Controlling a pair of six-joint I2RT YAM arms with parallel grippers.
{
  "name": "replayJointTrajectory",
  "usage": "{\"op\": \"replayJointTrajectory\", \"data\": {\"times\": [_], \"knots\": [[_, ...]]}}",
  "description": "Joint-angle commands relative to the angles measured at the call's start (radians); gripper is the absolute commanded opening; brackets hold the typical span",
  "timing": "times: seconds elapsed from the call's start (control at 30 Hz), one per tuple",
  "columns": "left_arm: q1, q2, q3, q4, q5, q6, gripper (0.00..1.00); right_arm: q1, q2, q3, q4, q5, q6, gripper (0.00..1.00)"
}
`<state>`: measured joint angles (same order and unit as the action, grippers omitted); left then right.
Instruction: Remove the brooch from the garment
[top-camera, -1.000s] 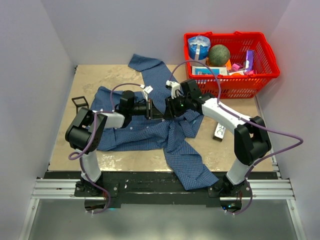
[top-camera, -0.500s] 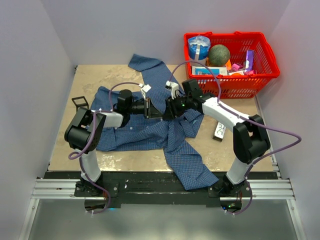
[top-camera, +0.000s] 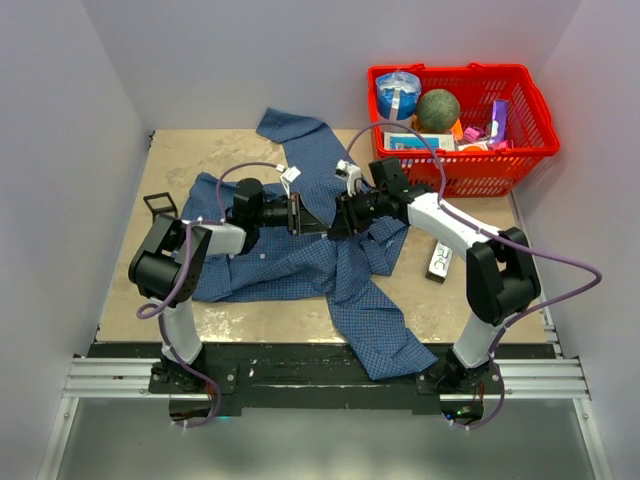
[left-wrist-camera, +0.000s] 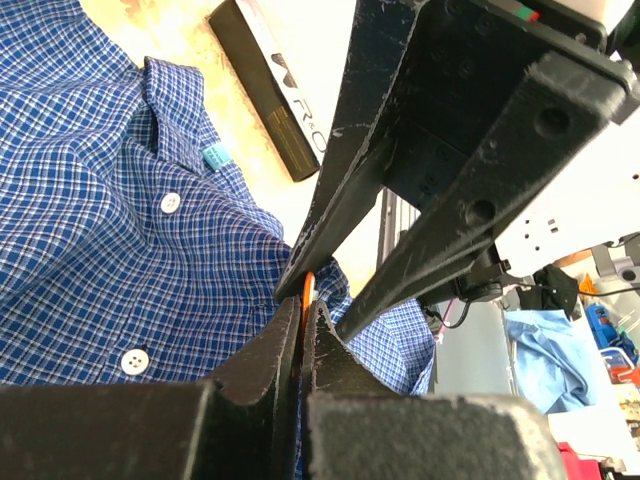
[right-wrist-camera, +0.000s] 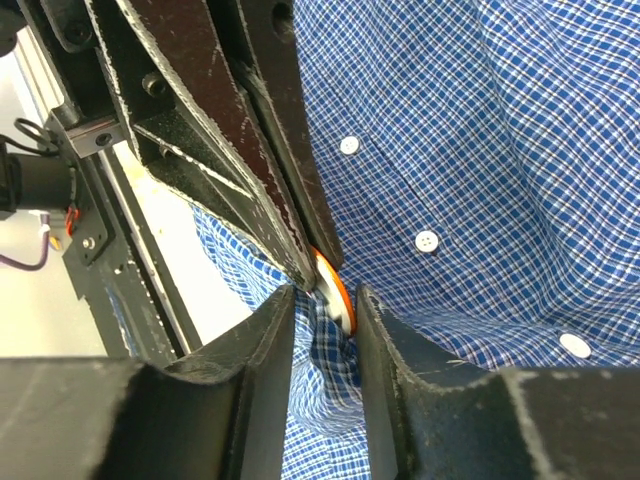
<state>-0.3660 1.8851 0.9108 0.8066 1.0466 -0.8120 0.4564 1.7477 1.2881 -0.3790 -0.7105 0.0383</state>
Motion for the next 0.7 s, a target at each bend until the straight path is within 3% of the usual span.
{"op": "replayJointTrajectory", "data": {"times": [0.0, 0.1, 0.2, 0.27, 0.4, 0.53, 0.67], "knots": [[0.015, -0.001, 0.028, 0.062, -0.007, -0.007, 0.00, -0.021, 0.012, 0.010, 0.017, -0.046, 0.028, 0.32], [0.015, 0.002, 0.033, 0.062, -0.003, -0.009, 0.00, -0.022, 0.019, 0.011, 0.034, -0.055, 0.049, 0.32], [0.015, 0.000, 0.034, 0.069, -0.003, -0.016, 0.00, -0.019, 0.024, 0.010, 0.052, -0.046, 0.074, 0.22], [0.013, 0.002, 0.037, 0.072, -0.003, -0.019, 0.00, -0.019, 0.032, 0.010, 0.067, -0.037, 0.092, 0.21], [0.013, 0.005, 0.042, 0.074, -0.007, -0.035, 0.00, -0.018, 0.044, 0.011, 0.095, -0.052, 0.138, 0.33], [0.013, 0.006, 0.043, 0.074, -0.011, -0.035, 0.00, -0.013, 0.049, 0.017, 0.109, -0.076, 0.147, 0.34], [0.013, 0.008, 0.043, 0.074, -0.010, -0.036, 0.00, -0.010, 0.050, 0.019, 0.114, -0.075, 0.147, 0.21]]}}
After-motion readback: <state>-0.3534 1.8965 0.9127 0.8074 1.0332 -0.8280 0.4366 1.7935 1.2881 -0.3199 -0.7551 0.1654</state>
